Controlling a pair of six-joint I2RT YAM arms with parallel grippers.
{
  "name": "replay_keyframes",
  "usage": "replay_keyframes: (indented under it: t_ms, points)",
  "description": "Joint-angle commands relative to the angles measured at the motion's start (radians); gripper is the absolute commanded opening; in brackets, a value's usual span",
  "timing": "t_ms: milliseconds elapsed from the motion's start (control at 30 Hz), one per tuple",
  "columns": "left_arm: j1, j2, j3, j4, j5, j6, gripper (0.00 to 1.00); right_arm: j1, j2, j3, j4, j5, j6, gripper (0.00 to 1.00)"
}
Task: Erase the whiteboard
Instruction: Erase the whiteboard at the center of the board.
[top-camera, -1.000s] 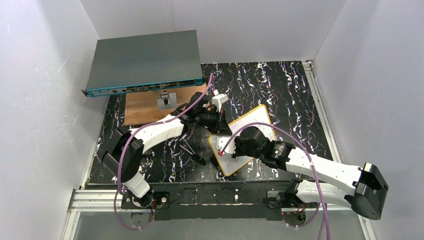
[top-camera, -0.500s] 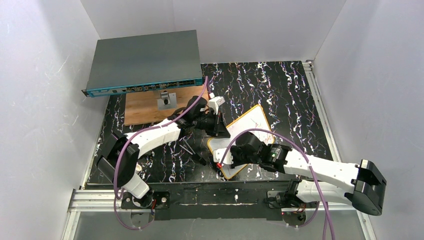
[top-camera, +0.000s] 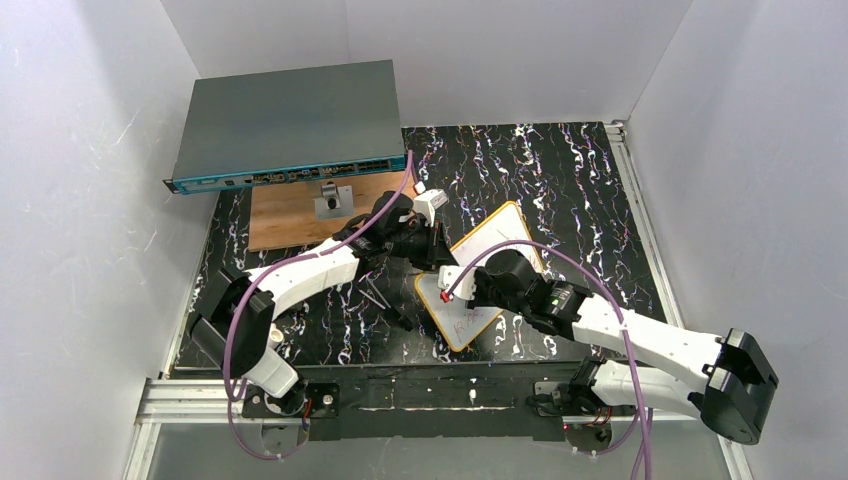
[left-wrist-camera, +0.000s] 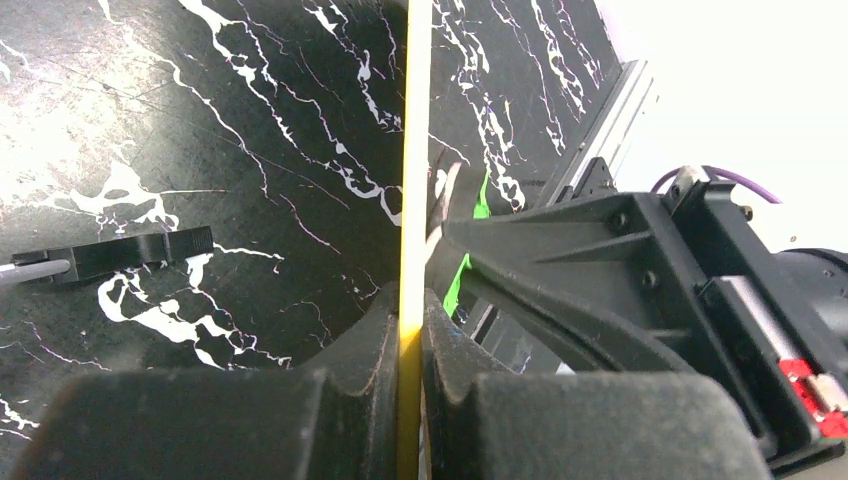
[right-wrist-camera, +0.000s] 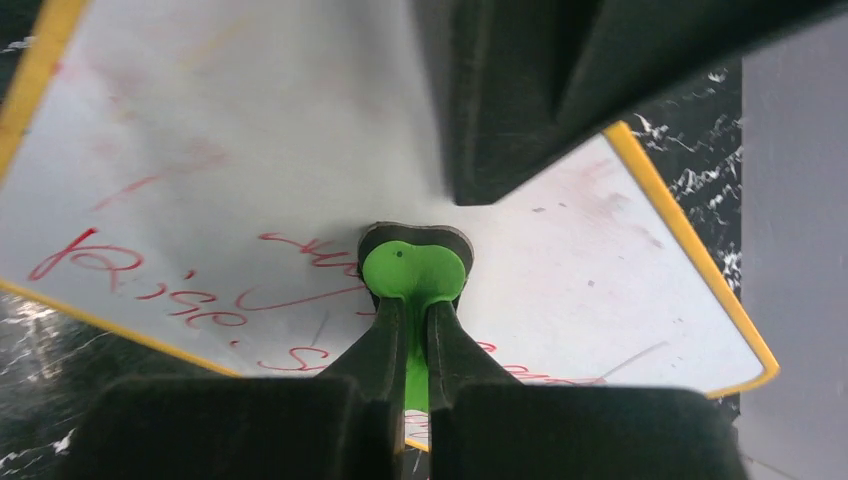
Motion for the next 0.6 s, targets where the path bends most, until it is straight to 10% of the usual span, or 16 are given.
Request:
replay_keyframes:
  t_ms: [0, 300, 567]
  points:
    - [-0.028, -0.071, 0.005, -0.013, 0.138, -0.061, 0.0, -0.031, 0.001, 0.014, 0.104, 0.101, 0.032, 0.01]
    - [-0.03, -0.071, 0.01, -0.006, 0.122, -0.067, 0.0, 0.068, 0.022, 0.016, -0.125, -0.252, -0.019, 0.01]
    - [-0.03, -0.078, -0.003, 0.0, 0.127, -0.062, 0.0, 0.076, 0.053, -0.011, 0.012, -0.008, -0.018, 0.01]
